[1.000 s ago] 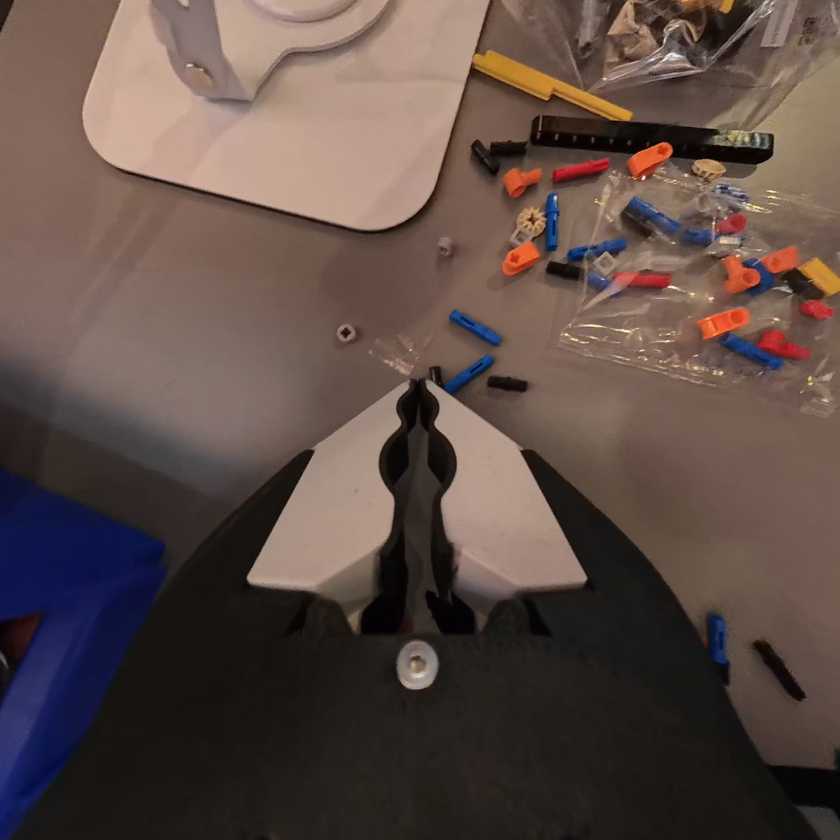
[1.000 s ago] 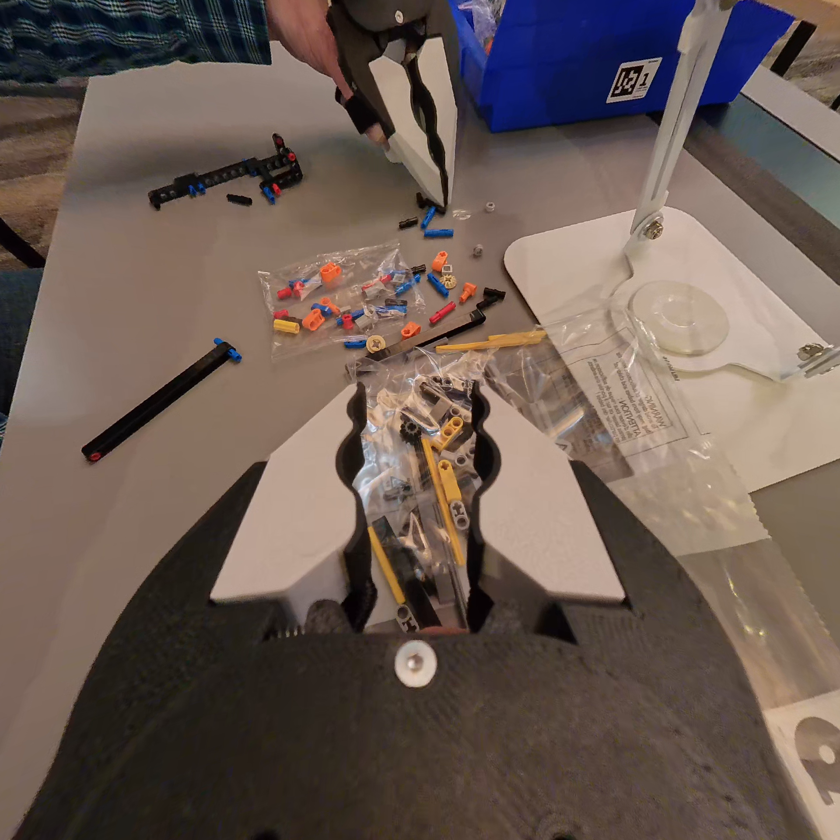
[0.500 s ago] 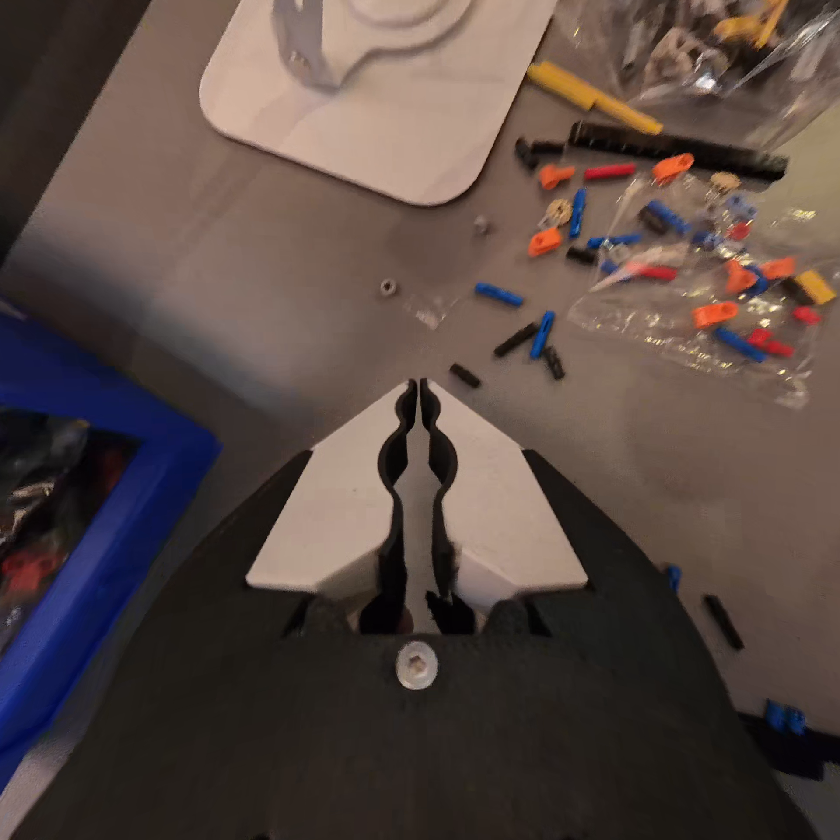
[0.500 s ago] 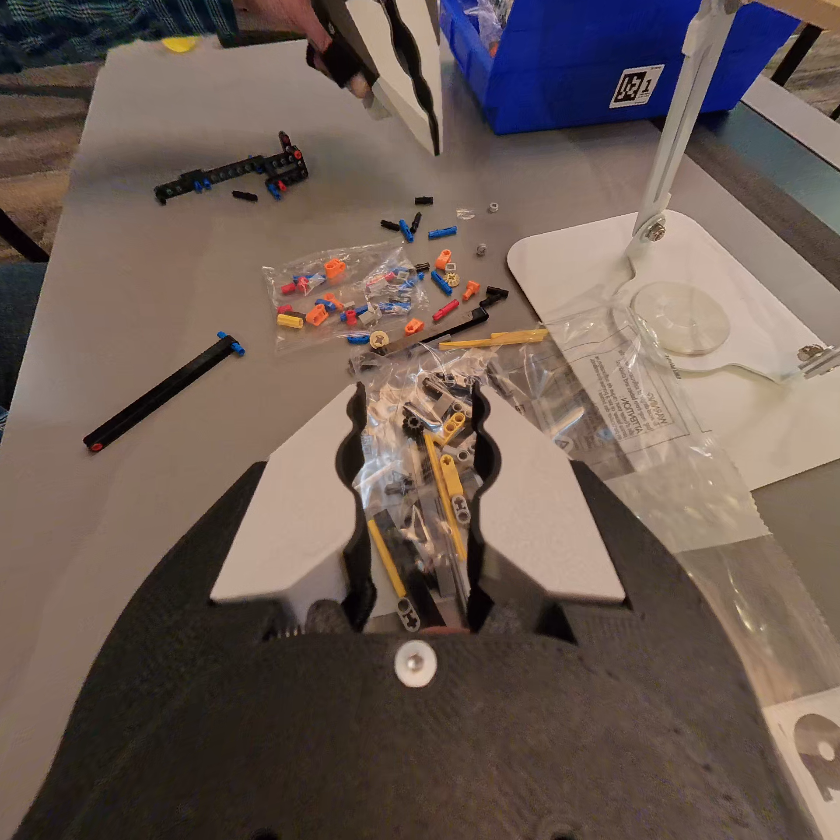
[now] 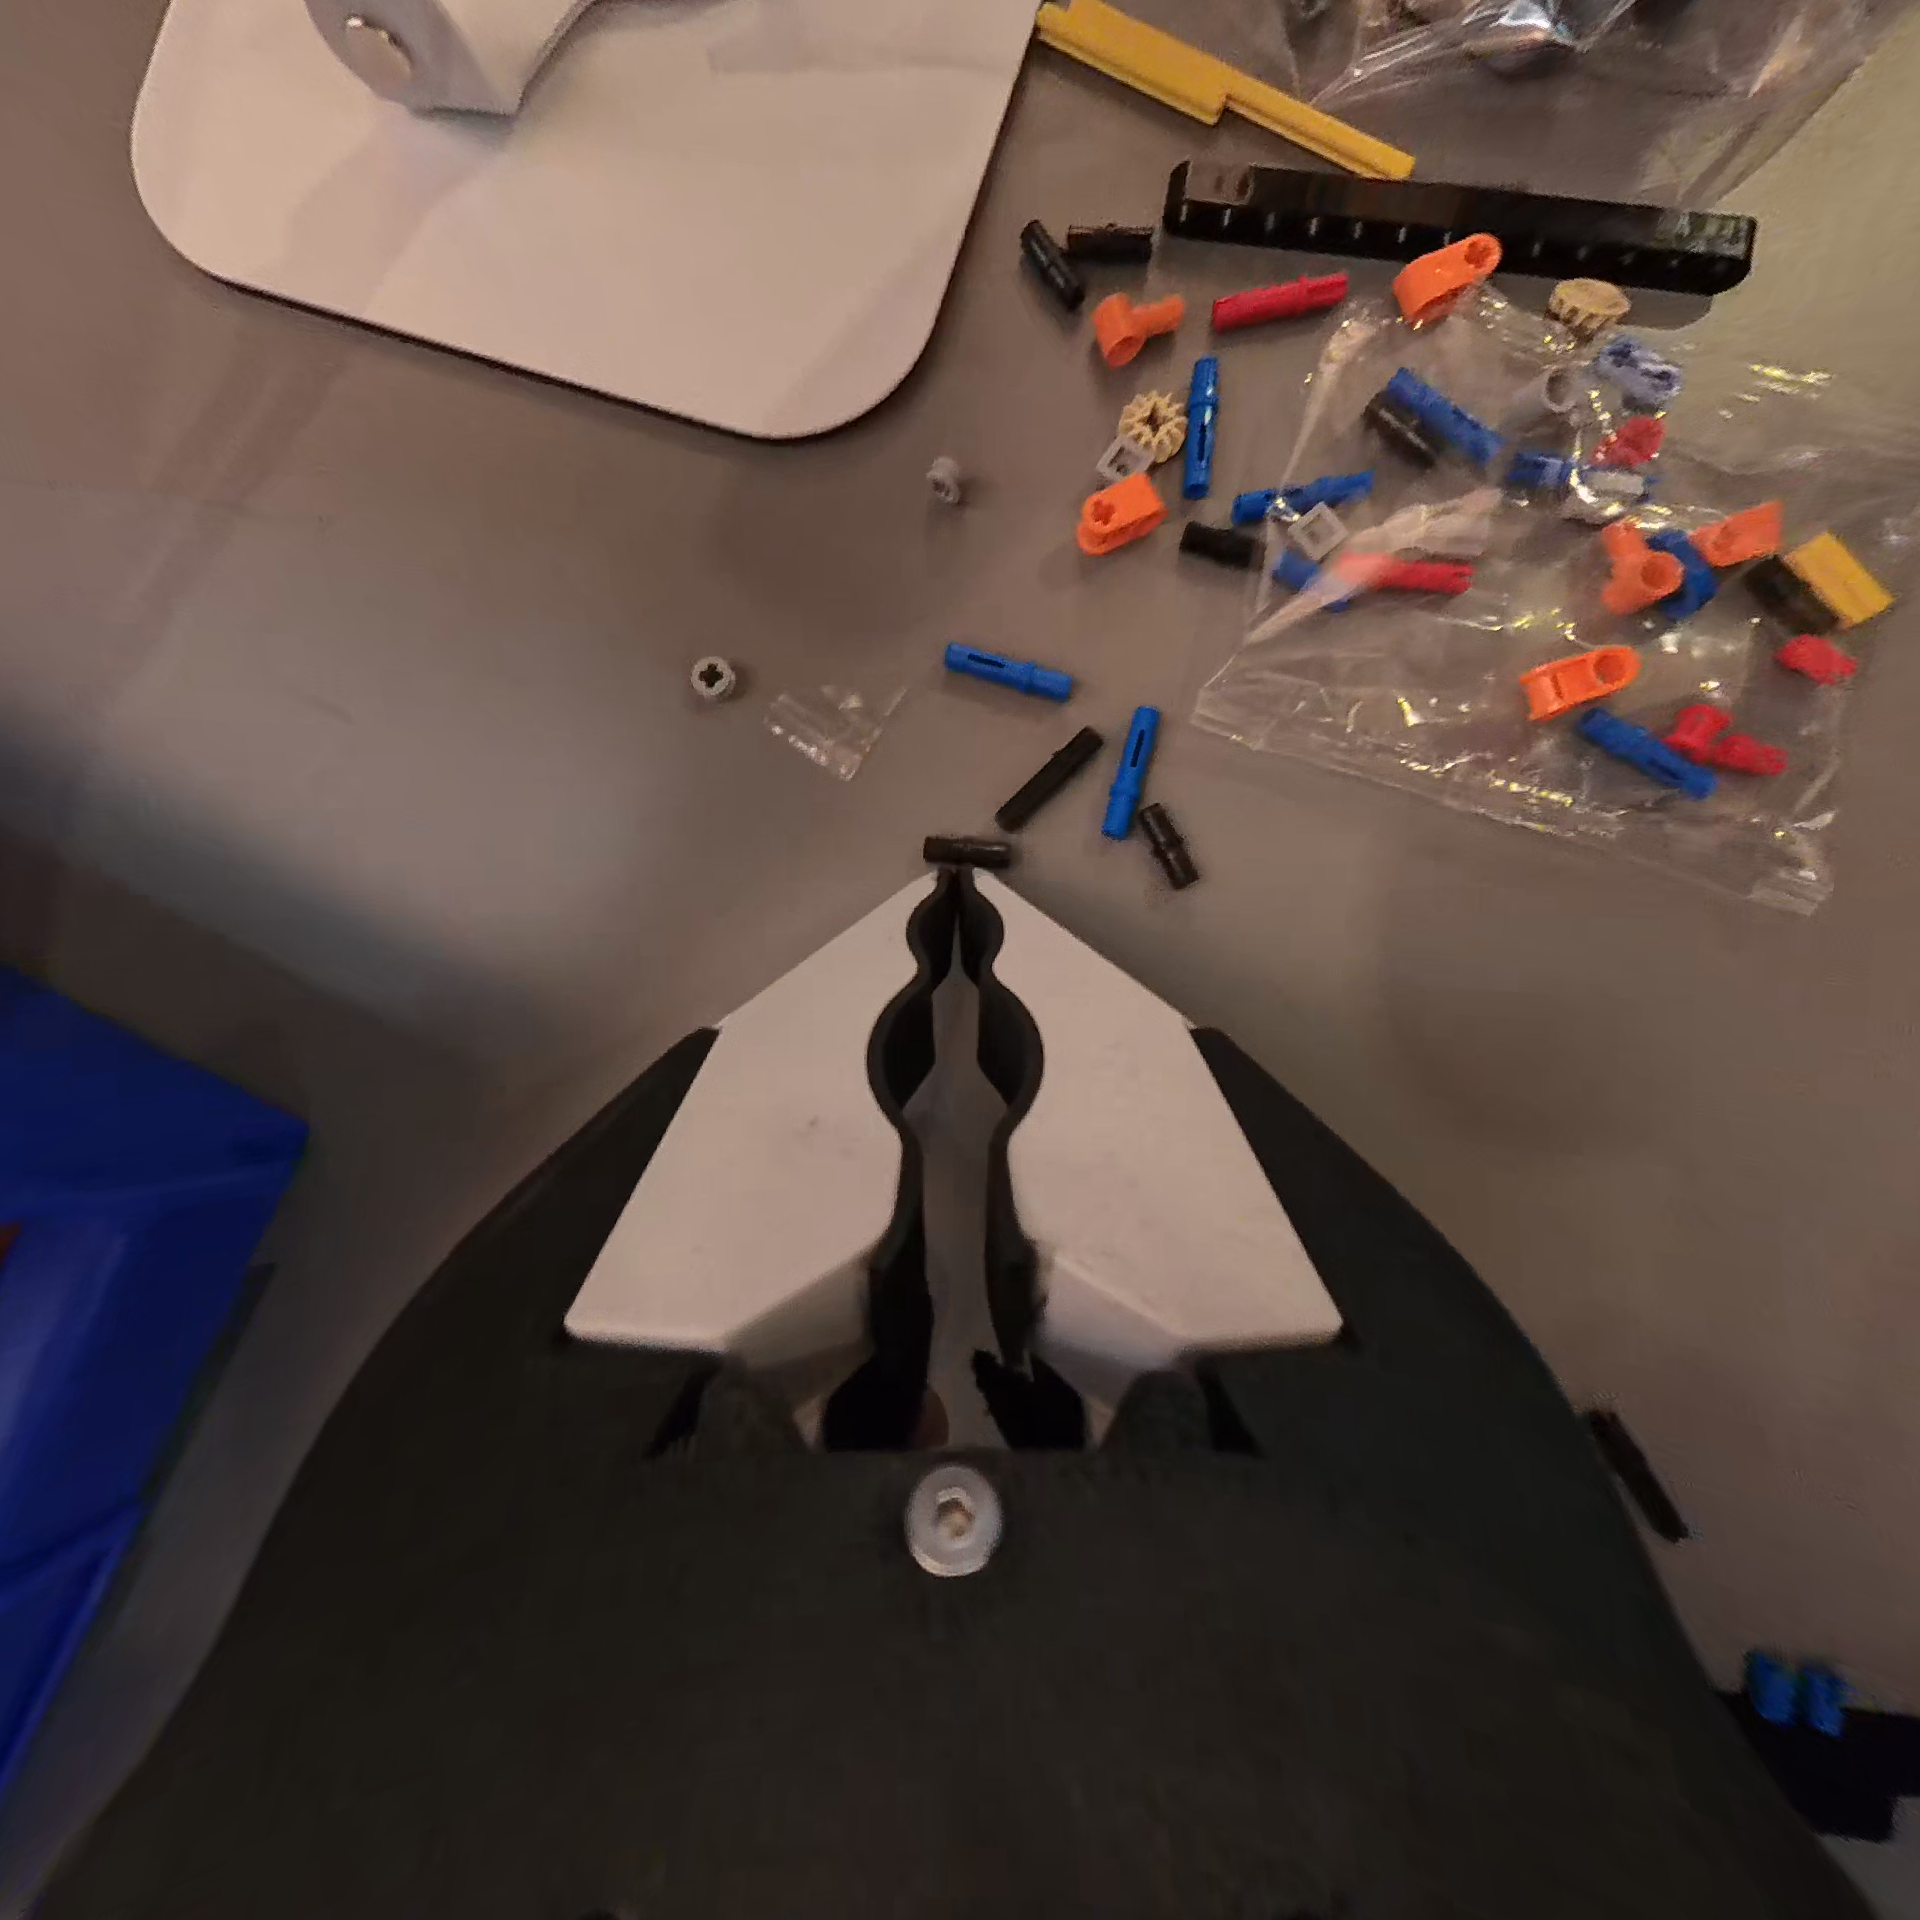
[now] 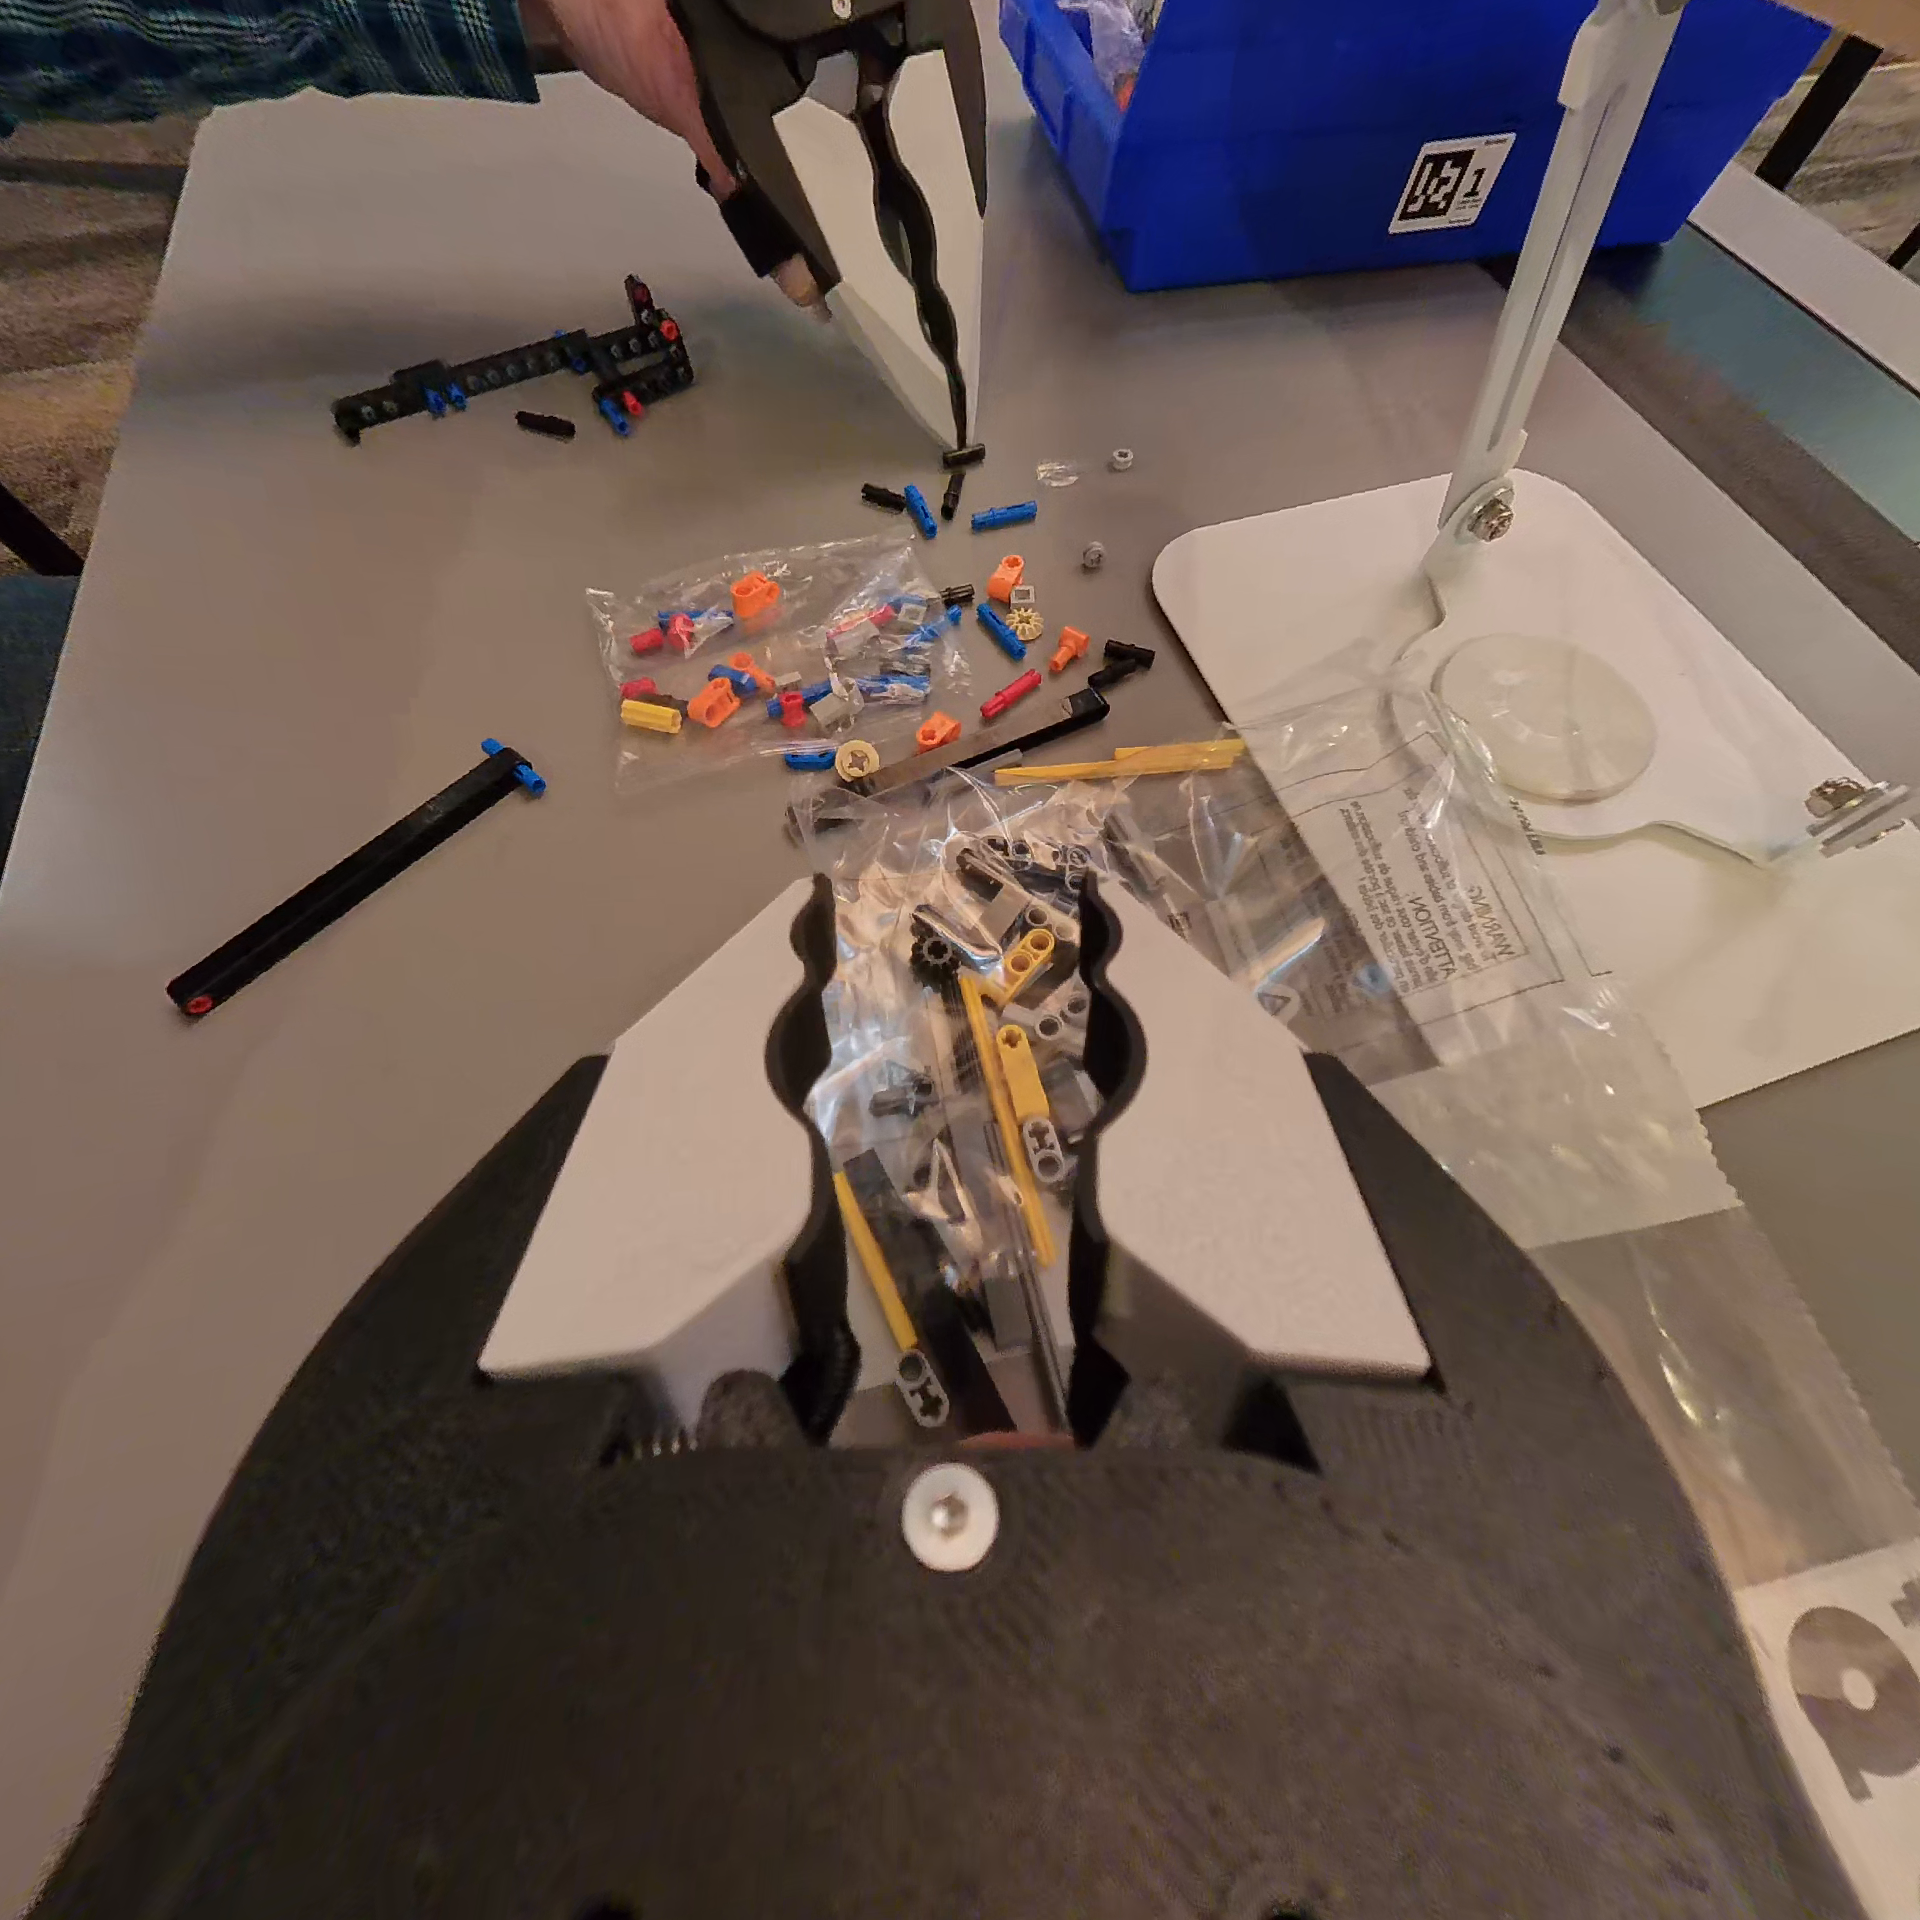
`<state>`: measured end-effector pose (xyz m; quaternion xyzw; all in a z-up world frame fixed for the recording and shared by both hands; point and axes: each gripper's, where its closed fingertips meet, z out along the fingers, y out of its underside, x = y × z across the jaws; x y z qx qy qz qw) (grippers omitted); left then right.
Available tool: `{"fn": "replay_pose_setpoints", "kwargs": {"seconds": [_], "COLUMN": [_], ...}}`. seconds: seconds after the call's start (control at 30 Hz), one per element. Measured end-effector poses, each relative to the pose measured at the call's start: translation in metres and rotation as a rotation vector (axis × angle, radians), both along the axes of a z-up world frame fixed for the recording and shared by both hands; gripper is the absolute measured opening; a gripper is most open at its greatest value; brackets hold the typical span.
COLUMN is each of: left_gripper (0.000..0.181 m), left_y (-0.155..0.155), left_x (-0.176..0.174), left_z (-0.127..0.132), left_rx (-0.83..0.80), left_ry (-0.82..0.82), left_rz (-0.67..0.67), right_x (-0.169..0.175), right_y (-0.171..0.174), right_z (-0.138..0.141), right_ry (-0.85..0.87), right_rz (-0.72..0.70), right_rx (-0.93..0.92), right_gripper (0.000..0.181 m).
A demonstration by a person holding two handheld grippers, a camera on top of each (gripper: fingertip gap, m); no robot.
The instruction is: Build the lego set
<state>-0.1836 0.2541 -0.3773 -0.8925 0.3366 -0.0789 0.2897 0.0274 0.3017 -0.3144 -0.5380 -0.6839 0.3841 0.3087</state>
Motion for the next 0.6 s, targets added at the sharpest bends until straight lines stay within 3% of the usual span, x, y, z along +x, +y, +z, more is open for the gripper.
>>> {"fn": "replay_pose_setpoints", "kwargs": {"seconds": [0.43,0.6], "left_gripper": [0.000,0.000], "left_y": [0.009,0.000], "left_x": [0.042,0.027], "left_z": [0.001,0.026], "left_rx": [0.011,0.039], "left_ry": [-0.013,-0.030], "left_rz": [-0.078,-0.029], "right_x": [0.000,0.003], "right_y": [-0.002,0.002], "right_z": [-0.004,-0.003], "right_ry": [-0.010,-0.008], "right_rz": [0.009,0.000], "right_rx": [0.015,0.011], "right_gripper": [0.044,0.044]}}
